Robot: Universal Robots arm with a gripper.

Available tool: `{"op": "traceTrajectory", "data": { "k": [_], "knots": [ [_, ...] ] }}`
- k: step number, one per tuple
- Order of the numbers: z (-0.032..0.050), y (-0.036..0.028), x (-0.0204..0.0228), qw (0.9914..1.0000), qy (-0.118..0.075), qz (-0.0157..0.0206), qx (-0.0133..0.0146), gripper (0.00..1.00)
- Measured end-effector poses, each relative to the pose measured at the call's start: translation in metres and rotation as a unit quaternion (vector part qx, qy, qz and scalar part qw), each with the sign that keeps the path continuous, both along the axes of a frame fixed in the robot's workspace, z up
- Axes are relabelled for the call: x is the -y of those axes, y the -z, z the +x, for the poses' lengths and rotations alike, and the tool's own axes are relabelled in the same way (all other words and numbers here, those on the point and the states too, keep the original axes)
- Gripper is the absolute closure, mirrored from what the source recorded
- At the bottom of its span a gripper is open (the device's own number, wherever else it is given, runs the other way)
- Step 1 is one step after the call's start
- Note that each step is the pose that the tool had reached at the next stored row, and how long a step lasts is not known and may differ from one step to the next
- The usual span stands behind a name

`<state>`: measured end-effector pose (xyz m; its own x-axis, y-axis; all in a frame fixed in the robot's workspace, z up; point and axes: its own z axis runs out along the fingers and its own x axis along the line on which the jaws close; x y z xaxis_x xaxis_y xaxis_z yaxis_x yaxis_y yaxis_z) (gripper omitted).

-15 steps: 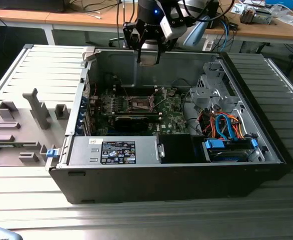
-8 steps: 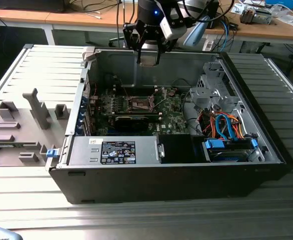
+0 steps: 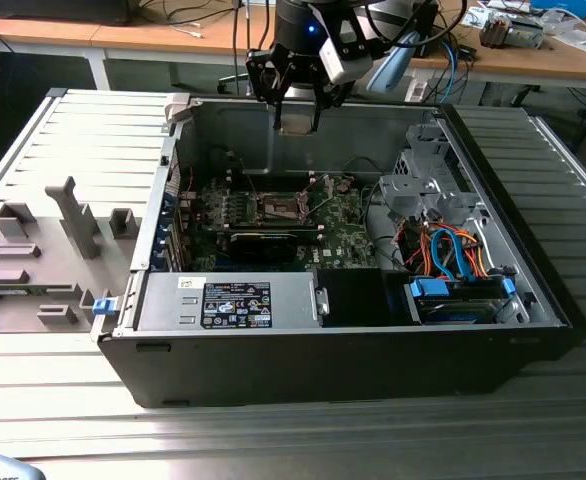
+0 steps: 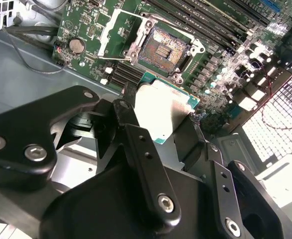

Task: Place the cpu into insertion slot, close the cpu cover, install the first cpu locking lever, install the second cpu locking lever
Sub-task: 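Place the cpu into insertion slot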

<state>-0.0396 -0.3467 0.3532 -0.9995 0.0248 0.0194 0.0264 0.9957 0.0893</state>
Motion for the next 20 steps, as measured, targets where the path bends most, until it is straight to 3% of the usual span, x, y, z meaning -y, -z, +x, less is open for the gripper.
{"op": "traceTrajectory", "data": {
  "k": [20],
  "knots": [
    [0.0000,0.0041,0.0000,1.00000,0.000,0.0000,0.0000,0.45]
  ]
}}
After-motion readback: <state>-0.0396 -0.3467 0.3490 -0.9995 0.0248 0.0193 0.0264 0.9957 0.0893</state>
